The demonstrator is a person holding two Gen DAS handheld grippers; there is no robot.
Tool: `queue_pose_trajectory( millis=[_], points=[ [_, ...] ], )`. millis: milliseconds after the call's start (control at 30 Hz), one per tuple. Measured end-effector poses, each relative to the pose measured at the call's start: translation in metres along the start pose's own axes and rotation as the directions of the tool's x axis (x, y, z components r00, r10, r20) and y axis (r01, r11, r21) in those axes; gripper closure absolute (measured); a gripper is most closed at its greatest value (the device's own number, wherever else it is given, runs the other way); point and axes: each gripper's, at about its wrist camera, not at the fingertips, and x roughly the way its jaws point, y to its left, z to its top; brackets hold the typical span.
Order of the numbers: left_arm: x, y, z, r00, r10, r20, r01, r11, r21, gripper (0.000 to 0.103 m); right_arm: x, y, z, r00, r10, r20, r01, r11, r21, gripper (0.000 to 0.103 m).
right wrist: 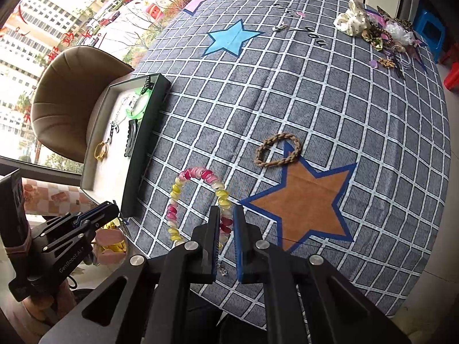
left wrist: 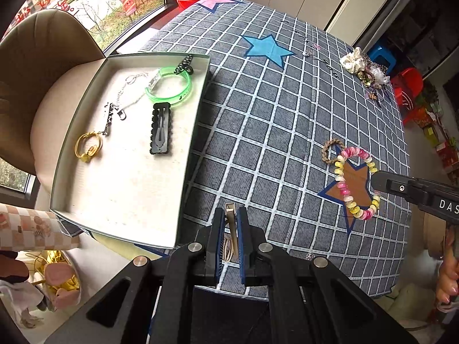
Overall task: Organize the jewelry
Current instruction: 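Carry the beige clip and beaded bracelet into the white box and release both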
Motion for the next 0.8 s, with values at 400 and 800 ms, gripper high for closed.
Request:
queue_pose_trajectory(
  millis=[400, 800],
  points=[
    [-0.031, 0.127, 0.027, 0.999, -0.001, -0.035, 0.001, 1.000, -0.010, 0.087, 0.053, 0.107, 0.032, 1.000, 0.009, -0.028, -0.011, 0.999, -0.045, 0.094],
    [0.007, 0.185, 0.037, 0.993, -0.011, -0.116, 0.009, 1.000, -0.023, 0.087, 0.123, 0.192, 0.068, 0.994, -0.018, -0.112, 0.005, 0.993, -0.117, 0.094]
  ],
)
